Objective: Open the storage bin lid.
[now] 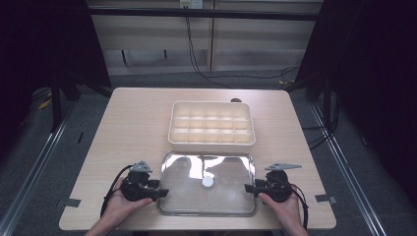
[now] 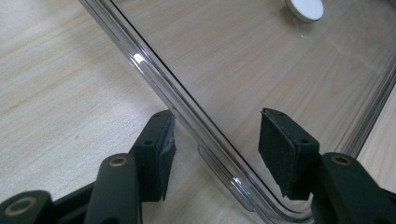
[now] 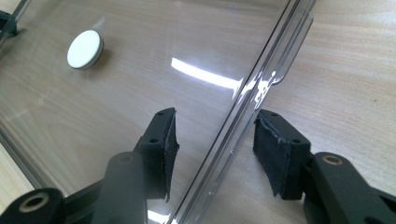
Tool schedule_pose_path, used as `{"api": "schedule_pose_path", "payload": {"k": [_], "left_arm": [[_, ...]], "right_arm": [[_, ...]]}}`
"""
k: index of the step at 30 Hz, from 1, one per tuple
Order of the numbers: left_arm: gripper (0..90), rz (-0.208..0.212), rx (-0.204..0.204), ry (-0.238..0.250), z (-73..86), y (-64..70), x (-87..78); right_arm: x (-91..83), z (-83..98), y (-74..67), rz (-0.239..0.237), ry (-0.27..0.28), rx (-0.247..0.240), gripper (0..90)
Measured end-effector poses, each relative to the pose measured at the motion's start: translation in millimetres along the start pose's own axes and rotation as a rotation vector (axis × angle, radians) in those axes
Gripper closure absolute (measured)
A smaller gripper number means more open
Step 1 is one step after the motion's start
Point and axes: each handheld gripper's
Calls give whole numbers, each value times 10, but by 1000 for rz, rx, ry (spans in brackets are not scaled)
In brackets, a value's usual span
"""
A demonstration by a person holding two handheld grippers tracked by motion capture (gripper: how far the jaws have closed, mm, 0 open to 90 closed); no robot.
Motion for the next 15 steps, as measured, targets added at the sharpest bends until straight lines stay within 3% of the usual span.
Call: {"api": "schedule_pose_path", "payload": {"k": [6, 8, 15], "left_arm": [[406, -20, 40, -17, -1, 45, 21], [369, -2, 15, -8, -9, 42, 30], [335, -14, 31, 22, -19, 34, -19]], "right_arm": [[6, -7, -4, 6, 4, 3, 480], [-19, -9, -3, 11, 23, -5, 454], [-82, -13, 5, -19, 74, -8, 432]]}}
Point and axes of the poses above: each handheld gripper's, and its own axes: x roughly forward along the jaws, z roughly out of its underside, y roughly to its right, and after that the axes turned 9 degrees about z, right-handed
